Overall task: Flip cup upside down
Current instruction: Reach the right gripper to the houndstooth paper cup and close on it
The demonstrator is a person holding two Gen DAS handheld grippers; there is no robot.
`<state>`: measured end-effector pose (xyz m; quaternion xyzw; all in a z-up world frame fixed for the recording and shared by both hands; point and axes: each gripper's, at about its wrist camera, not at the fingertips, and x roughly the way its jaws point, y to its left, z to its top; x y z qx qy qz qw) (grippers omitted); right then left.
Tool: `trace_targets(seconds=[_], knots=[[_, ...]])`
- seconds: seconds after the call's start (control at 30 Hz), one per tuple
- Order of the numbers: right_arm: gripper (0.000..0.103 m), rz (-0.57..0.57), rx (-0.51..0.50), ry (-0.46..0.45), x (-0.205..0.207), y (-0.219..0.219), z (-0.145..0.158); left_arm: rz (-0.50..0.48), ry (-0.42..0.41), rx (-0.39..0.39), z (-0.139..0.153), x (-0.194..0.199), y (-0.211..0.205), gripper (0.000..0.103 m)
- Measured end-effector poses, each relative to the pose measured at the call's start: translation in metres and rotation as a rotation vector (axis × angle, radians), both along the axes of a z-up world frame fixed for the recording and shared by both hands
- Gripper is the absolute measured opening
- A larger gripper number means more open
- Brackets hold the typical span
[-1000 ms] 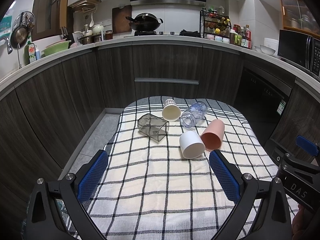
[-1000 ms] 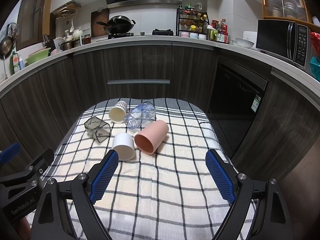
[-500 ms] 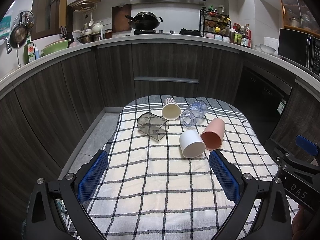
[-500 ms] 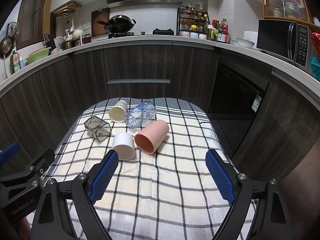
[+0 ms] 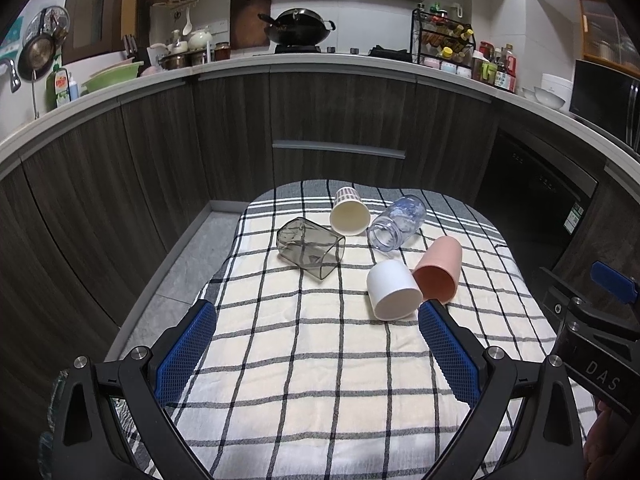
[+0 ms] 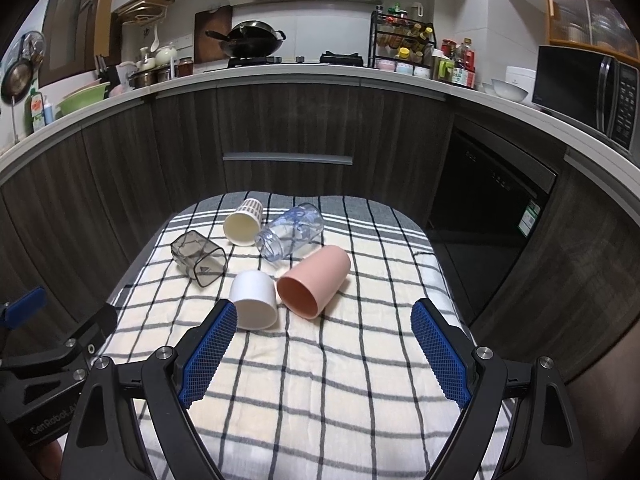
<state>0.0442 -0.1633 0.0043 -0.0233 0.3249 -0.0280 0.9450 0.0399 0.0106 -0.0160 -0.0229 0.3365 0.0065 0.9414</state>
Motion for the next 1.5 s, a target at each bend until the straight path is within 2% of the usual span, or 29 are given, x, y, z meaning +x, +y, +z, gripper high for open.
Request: trace_targets(seconds=[0.23, 0.47, 0.7, 0.93, 1.07, 1.17, 1.3, 1.5], knots=[[0.089, 0.057, -0.02, 0.028, 0.035, 0.01, 0.0, 0.036, 0.039, -0.009, -0.007, 0.027, 0.008, 0.103], [0.089, 0.146, -0.025, 0.105, 0.085, 0.019, -0.006, 0.062, 0.07, -0.034, -0.014, 0.055, 0.013, 0.103], [0.089, 0.21, -0.044, 0.185, 0.144, 0.036, -0.012, 0.079, 0.08, -0.05, -0.02, 0.089, 0.024, 0.103], [0.089, 0.248, -0.096, 0.224, 0.207, 0.068, -0.02, 0.095, 0.096, -0.074, -0.029, 0.135, 0.046, 0.103], [0.089, 0.244, -0.096, 0.257, 0.248, 0.085, -0.031, 0.078, 0.099, -0.065, -0.034, 0.169, 0.059, 0.103], [0.089, 0.229, -0.067, 0.311, 0.281, 0.092, -0.043, 0.063, 0.088, -0.034, -0.036, 0.188, 0.065, 0.103], [0.089, 0.201, -0.015, 0.405, 0.324, 0.097, -0.065, 0.041, 0.094, -0.032, -0.04, 0.211, 0.07, 0.103], [0.089, 0.177, -0.004, 0.483, 0.363, 0.105, -0.095, 0.022, 0.101, -0.034, -0.049, 0.235, 0.073, 0.103]])
